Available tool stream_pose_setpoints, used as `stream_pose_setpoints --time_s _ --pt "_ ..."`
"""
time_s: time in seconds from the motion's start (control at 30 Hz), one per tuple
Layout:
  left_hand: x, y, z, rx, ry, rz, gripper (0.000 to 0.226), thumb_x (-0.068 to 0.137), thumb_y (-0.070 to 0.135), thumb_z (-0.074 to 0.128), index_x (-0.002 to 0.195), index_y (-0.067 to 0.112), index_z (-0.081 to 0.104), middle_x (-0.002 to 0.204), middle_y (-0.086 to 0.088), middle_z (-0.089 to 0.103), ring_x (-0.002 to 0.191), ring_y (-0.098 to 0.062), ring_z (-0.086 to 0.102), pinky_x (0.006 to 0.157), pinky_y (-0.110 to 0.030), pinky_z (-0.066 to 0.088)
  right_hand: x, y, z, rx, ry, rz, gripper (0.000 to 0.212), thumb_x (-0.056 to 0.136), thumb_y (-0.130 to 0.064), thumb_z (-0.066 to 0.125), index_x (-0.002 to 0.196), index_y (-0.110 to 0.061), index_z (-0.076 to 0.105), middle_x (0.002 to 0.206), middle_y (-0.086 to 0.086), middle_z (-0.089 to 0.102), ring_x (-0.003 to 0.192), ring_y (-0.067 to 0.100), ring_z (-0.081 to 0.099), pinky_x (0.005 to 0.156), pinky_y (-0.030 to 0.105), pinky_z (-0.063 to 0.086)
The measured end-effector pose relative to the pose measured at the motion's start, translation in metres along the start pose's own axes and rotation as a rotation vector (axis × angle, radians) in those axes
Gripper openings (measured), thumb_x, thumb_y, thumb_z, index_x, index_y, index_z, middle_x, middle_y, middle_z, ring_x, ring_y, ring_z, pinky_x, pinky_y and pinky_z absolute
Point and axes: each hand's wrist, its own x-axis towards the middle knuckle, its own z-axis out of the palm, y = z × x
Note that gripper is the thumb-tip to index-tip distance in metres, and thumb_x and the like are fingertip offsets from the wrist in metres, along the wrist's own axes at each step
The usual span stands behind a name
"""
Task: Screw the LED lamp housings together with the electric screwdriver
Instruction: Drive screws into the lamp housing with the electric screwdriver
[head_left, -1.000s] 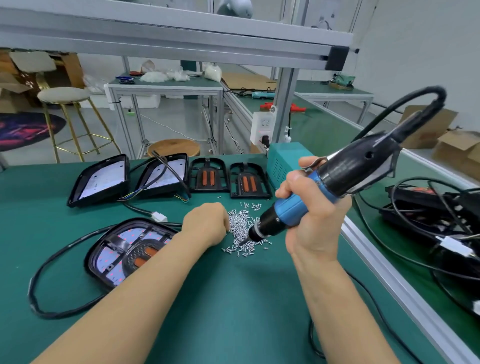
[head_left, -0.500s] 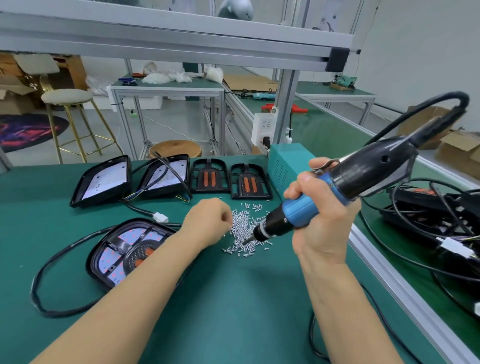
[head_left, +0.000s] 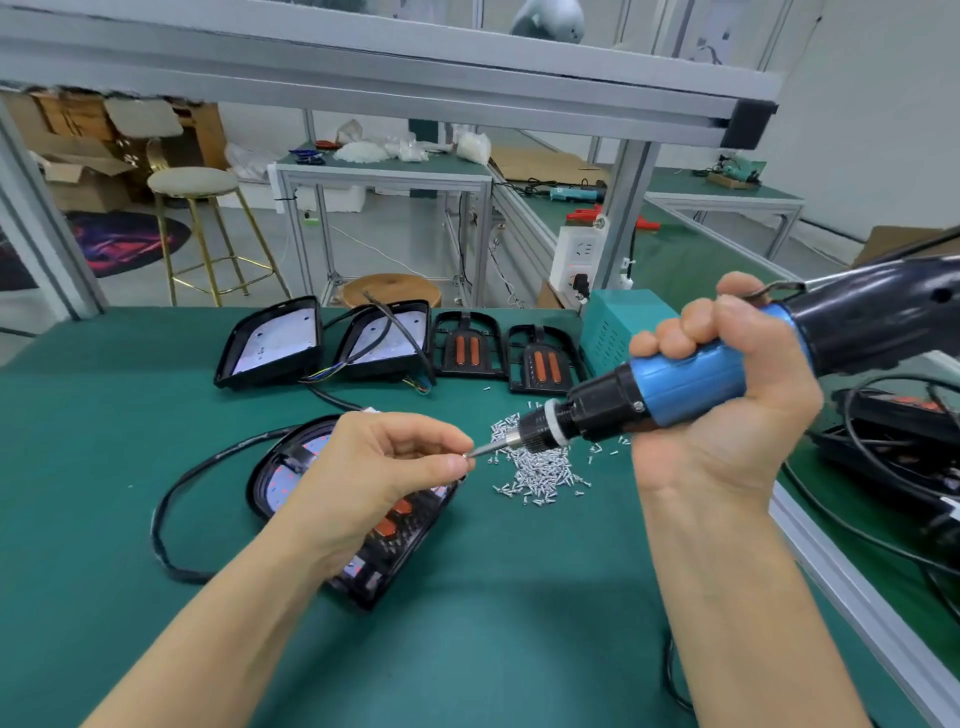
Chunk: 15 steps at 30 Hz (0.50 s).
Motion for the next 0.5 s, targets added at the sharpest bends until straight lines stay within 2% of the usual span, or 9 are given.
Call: stream_pose_setpoints --time_s 0.13,0.2,0.3,0.43,0.5 --pt "-0.011 0.001 -0.01 -0.037 0.023 0.011 0.014 0.067 -0.001 0.075 0.072 0.012 0.077 0.069 -0.006 0.072 0.06 -0.01 0.063 0.059 -0.015 0.05 -0.007 0.005 0.011 -0.001 -0.028 0.026 0.014 0.072 -0.007 0.05 0.084 -0.014 0.051 0.053 -0.005 0.045 0.046 0.009 0.044 0.053 0.022 0.043" --pt "-0.015 0.001 -0.014 -0.04 0.035 0.011 0.011 0.065 0.005 0.076 0.073 0.012 0.077 0.071 -0.005 0.072 0.061 -0.01 0.063 0.058 -0.017 0.05 -0.01 0.008 0.015 -0.011 -0.041 0.035 0.014 0.072 -0.007 0.05 0.084 -0.014 0.051 0.053 -0.004 0.046 0.046 0.009 0.045 0.053 0.022 0.043" --pt "-0.02 0.001 -0.022 -0.041 0.059 0.003 0.011 0.069 0.002 0.075 0.073 0.012 0.077 0.072 -0.007 0.073 0.059 -0.014 0.063 0.055 -0.022 0.053 -0.014 0.012 0.021 -0.015 -0.058 0.053 0.014 0.072 -0.007 0.05 0.084 -0.014 0.052 0.053 -0.004 0.047 0.046 0.009 0.045 0.054 0.022 0.044" --pt "-0.026 -0.002 -0.03 0.042 0.076 0.028 0.012 0.075 -0.004 0.072 0.076 0.008 0.076 0.075 -0.017 0.072 0.064 -0.022 0.065 0.066 -0.039 0.057 -0.02 0.021 0.028 -0.005 -0.091 0.084 0.014 0.072 -0.007 0.05 0.084 -0.014 0.052 0.053 -0.004 0.047 0.046 0.009 0.045 0.053 0.022 0.043" --pt "-0.032 -0.006 -0.035 0.104 0.069 0.054 0.015 0.077 -0.004 0.07 0.075 0.011 0.076 0.075 -0.014 0.072 0.065 -0.018 0.067 0.069 -0.031 0.056 -0.025 0.028 0.03 -0.027 -0.129 0.1 0.014 0.073 -0.007 0.05 0.084 -0.014 0.051 0.054 -0.005 0.047 0.047 0.009 0.045 0.054 0.022 0.043"
